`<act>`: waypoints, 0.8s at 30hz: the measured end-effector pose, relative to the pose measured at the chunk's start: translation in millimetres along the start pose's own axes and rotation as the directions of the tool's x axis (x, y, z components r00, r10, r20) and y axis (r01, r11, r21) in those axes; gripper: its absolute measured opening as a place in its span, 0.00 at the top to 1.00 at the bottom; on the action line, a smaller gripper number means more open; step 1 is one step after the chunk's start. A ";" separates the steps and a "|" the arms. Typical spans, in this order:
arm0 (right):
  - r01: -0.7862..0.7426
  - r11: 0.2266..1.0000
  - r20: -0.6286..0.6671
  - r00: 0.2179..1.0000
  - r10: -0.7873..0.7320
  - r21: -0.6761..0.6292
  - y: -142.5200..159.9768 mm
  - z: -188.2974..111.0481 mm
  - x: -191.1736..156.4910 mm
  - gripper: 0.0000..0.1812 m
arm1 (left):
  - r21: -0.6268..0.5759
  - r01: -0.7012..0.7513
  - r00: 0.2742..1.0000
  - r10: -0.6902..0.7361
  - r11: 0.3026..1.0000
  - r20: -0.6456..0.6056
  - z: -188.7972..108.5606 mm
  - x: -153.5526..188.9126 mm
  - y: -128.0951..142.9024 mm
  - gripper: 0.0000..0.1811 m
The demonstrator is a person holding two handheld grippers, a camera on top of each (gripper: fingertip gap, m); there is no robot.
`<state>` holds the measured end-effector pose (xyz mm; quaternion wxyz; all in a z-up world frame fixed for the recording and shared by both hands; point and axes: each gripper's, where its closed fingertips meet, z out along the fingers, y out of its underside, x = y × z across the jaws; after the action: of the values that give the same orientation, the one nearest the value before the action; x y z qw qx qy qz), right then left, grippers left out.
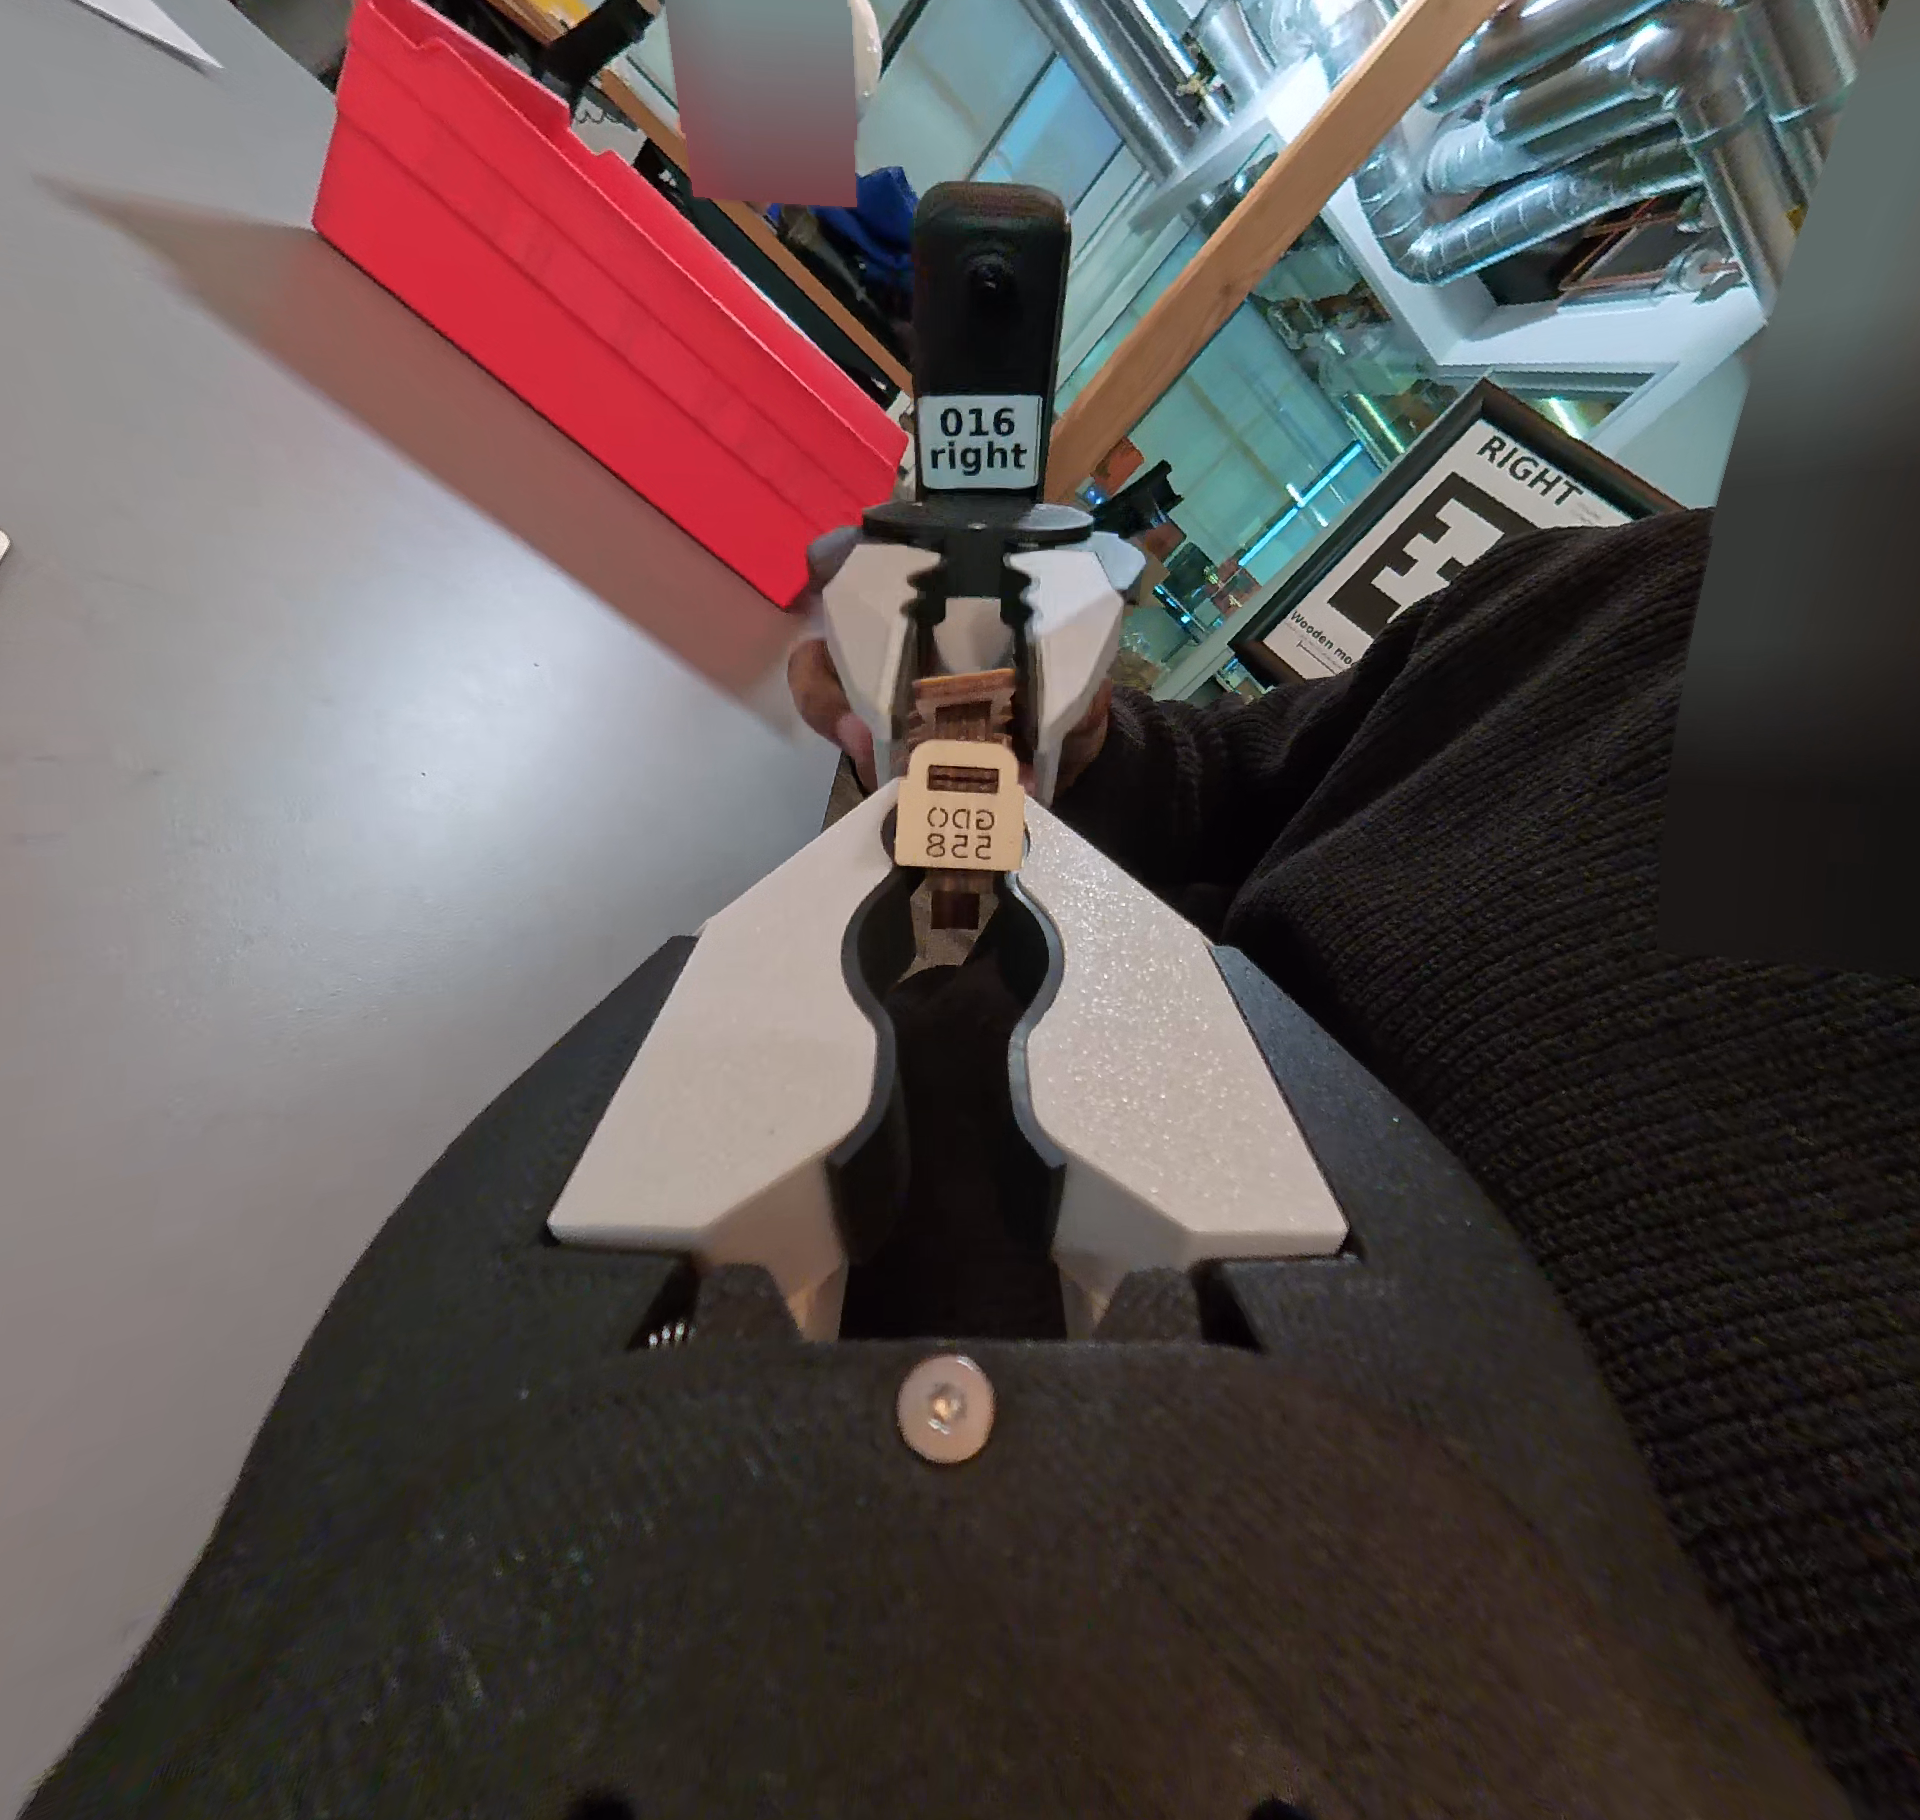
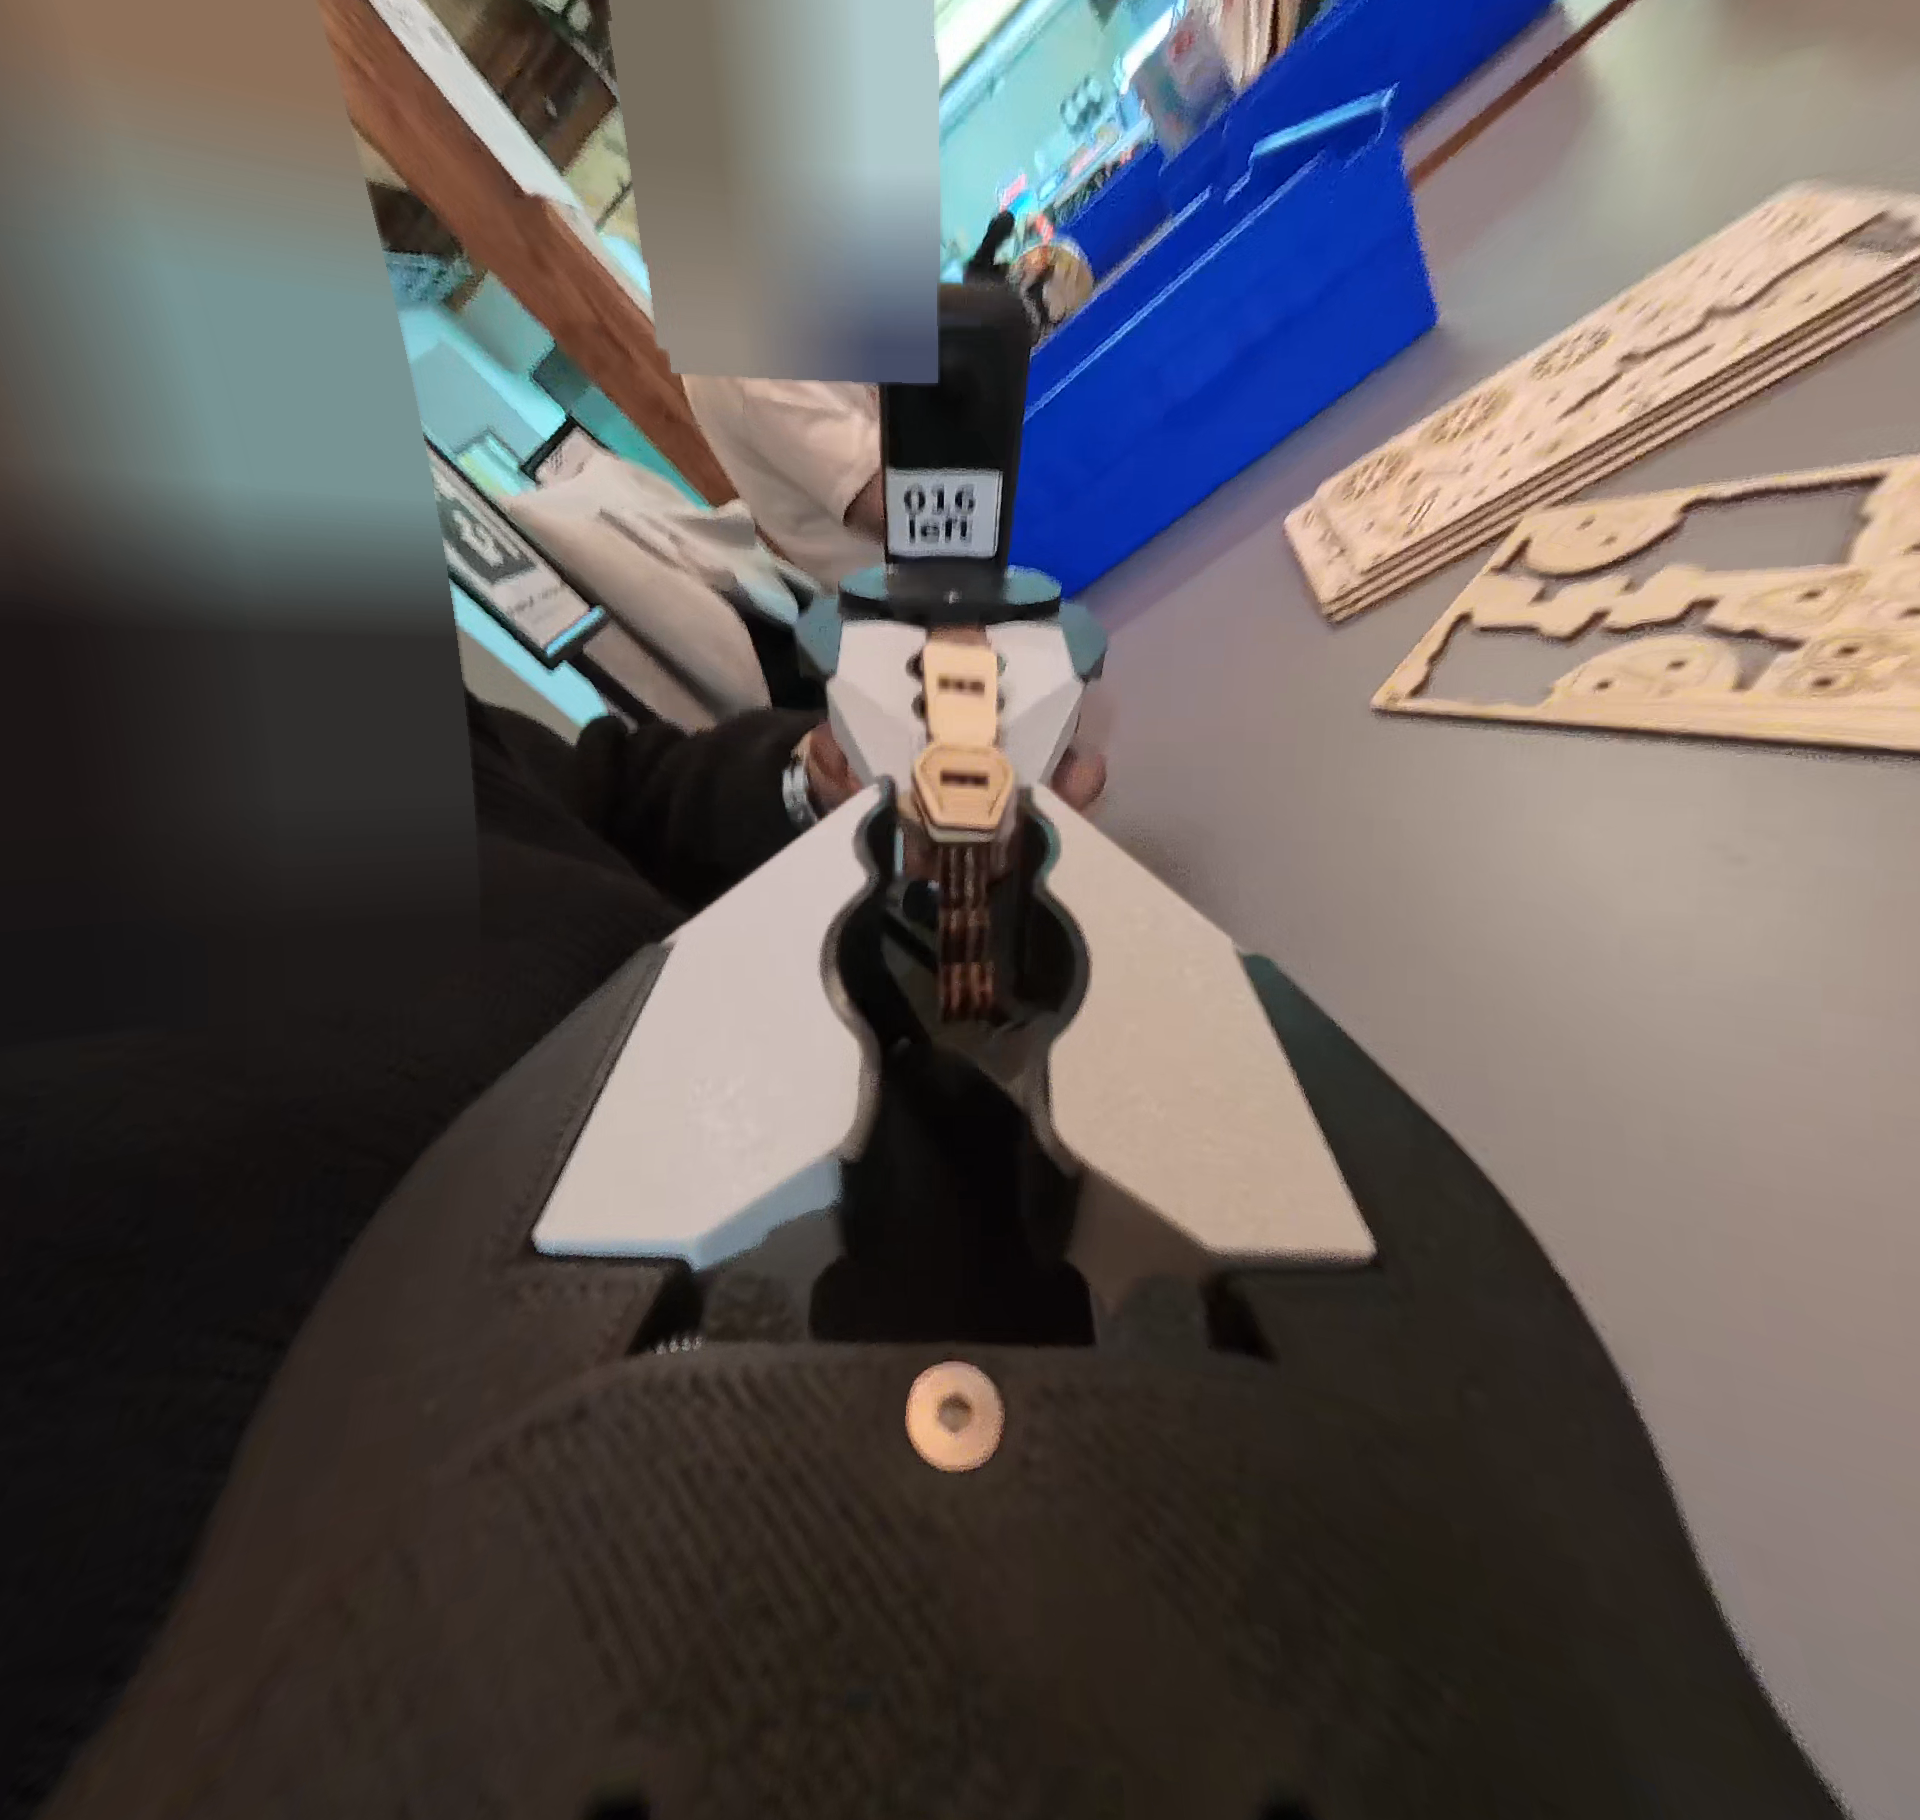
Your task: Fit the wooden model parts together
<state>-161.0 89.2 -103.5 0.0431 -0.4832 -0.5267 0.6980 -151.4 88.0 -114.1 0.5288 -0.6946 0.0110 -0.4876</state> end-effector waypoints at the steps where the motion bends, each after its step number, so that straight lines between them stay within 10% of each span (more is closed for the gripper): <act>1: -0.007 1.000 -0.003 1.000 0.007 -0.028 5.6 2.8 1.2 0.89 | 0.003 0.000 1.000 0.000 1.000 0.003 0.0 -0.6 -0.4 0.96; 24: -0.127 0.992 0.025 0.992 0.127 -0.016 7.5 1.4 9.8 0.81 | 0.031 0.080 0.996 -0.081 0.996 0.028 -3.3 -11.7 -2.6 0.96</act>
<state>-163.8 90.5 -115.5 -0.0117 -0.5071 -0.5002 0.7018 -161.1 93.0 -120.0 0.5188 -0.6938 -0.0321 -0.4984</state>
